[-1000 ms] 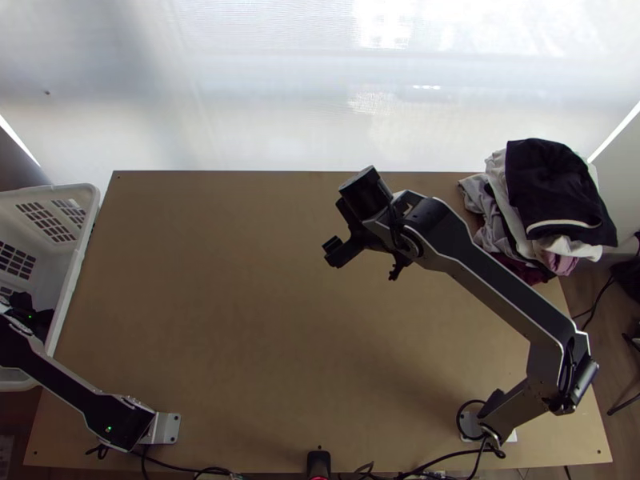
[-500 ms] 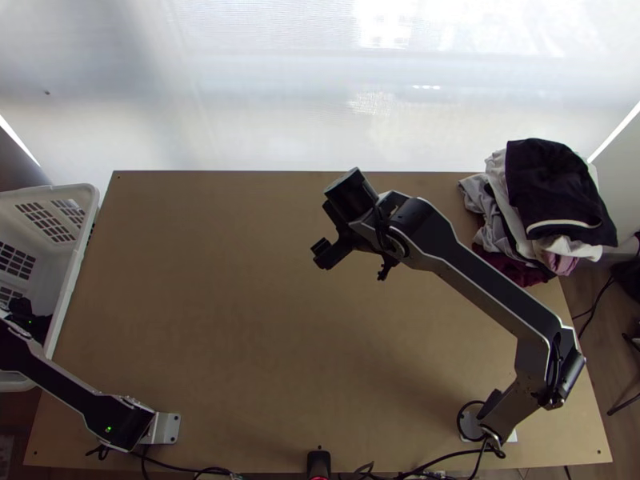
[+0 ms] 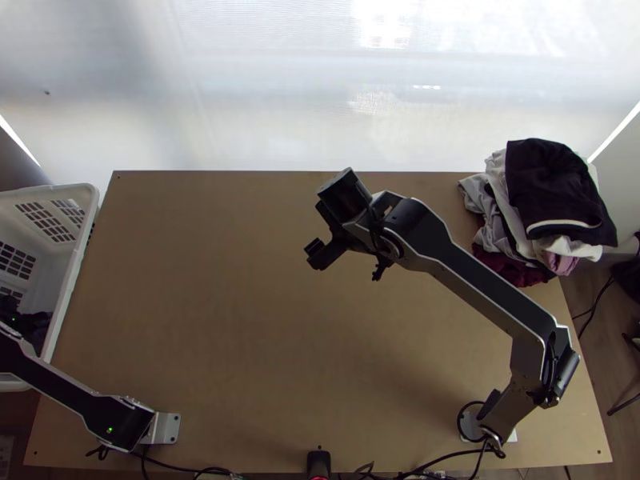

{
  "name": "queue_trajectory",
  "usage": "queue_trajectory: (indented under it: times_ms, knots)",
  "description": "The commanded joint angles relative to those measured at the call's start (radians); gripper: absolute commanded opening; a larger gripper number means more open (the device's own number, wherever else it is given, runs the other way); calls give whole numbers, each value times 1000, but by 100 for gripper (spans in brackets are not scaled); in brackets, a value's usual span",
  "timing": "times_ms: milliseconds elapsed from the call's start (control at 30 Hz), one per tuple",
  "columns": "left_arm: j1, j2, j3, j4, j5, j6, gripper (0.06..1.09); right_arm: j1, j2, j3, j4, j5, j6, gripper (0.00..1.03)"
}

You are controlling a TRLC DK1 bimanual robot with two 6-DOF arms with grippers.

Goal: Fold the t-shirt

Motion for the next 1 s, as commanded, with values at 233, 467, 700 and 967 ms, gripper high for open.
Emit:
queue_trajectory:
  times_ms: [233,467,700,967]
  knots:
    - [-5,-223,-8,-250,61,-2,9,2,0,32,0,1,-2,98]
    - [-34,-467,-14,-537,203,8,9,-4,-11,36,-4,0,-13,98]
    - [-116,-774,-49,-744,285,68,9,-47,-59,0,-11,0,-13,98]
    - [-297,-1150,-230,-744,301,91,10,-122,-146,-73,-11,0,-18,98]
